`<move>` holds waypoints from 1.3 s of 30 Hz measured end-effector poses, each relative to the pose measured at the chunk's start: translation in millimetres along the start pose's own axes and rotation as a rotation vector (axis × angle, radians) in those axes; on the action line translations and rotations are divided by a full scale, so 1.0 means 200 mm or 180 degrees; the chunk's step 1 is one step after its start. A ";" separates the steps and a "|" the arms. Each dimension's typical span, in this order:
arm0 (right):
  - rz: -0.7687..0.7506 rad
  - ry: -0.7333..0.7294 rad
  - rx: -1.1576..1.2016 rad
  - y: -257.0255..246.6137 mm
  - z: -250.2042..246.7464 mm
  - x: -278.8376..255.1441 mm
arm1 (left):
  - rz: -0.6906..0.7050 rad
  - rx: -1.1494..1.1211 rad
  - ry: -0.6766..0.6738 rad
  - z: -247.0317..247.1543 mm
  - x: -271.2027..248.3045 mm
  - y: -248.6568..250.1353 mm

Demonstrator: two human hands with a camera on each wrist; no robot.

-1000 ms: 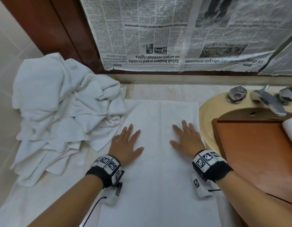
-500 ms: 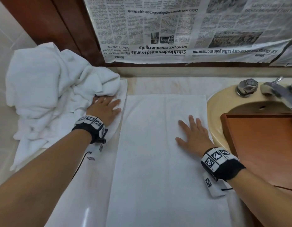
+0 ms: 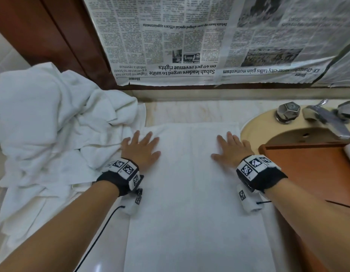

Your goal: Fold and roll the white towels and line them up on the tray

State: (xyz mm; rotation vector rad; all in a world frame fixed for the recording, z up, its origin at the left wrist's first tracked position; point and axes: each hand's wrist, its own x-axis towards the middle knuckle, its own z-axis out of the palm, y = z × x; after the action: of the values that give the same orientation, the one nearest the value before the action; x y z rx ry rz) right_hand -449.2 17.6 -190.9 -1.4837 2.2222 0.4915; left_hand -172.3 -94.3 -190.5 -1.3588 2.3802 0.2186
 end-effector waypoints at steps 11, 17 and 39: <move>0.0001 -0.0081 -0.0243 0.00 -0.09 0.14 | -0.0215 0.0530 -0.0309 -0.08 0.19 0.01; 0.0124 -0.0134 0.0163 0.00 -0.16 0.26 | -0.0260 0.0565 -0.0367 -0.14 0.33 0.01; 0.0395 0.0158 0.0012 -0.02 -0.31 0.40 | -0.0067 0.0146 -0.0556 -0.19 0.53 -0.02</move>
State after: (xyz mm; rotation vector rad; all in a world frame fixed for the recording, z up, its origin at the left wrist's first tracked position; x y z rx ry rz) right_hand -482.8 -77.6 -180.5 -1.3759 2.3628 0.4938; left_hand -227.0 -192.4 -199.2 -1.2879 2.2130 0.2638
